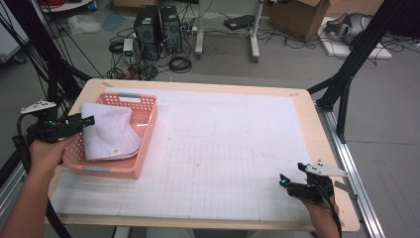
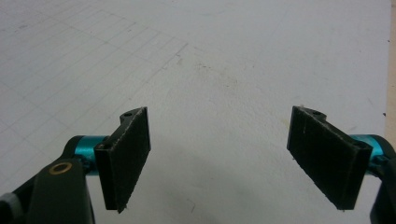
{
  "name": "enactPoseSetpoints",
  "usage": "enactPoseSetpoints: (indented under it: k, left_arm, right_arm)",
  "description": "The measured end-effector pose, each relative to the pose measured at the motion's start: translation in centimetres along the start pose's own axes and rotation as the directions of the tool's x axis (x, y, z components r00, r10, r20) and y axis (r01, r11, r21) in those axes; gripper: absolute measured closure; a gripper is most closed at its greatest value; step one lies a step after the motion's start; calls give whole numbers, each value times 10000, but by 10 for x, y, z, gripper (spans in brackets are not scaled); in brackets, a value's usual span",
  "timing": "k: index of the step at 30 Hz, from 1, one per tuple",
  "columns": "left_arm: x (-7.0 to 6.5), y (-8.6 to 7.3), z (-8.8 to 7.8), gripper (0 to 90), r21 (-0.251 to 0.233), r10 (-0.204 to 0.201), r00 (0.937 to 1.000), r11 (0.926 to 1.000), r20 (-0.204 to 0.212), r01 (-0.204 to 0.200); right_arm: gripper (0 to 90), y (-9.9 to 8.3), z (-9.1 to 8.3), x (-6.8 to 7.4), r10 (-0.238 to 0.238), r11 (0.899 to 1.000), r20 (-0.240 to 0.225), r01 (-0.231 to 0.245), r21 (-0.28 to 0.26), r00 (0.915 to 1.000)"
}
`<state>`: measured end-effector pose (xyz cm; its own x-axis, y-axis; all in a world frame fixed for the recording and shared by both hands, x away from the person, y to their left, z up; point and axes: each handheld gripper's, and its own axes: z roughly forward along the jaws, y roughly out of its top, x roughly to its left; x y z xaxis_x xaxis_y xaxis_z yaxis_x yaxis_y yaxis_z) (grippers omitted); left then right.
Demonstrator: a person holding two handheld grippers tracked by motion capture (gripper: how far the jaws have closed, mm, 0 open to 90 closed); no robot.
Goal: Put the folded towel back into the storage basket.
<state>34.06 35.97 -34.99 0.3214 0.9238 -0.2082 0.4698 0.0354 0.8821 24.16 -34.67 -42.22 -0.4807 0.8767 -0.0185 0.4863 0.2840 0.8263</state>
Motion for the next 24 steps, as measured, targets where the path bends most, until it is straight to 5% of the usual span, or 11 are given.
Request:
enactPoseSetpoints:
  k: [8, 11, 14, 19, 24]
  left_arm:
    - [-24, -6, -5, 333, -999, 377, 9987, 9944, 342, -341]
    - [-41, -9, -6, 272, -1559, 750, 9965, 9854, 370, -684]
    - [-52, -11, -3, 220, -1367, 922, 9957, 9865, 128, -896]
    - [-56, -15, 5, 257, -848, 910, 9959, 9923, 18, -905]
    - [-62, -16, 18, 304, 284, 1204, 9927, 9923, -72, -1202]
  right_arm:
    - [204, 0, 0, 1, -49, 10000, -7, 49, 31, 10000]
    - [203, 0, 0, 1, -33, 10000, -21, 33, 40, 10000]
    - [203, 0, 0, 0, -49, 10000, -24, 50, 67, 10000]
    - [204, 0, -1, 0, -76, 9999, -45, 77, 83, 10000]
    - [203, -1, -2, -1, -17, 10000, -17, 17, 91, 10000]
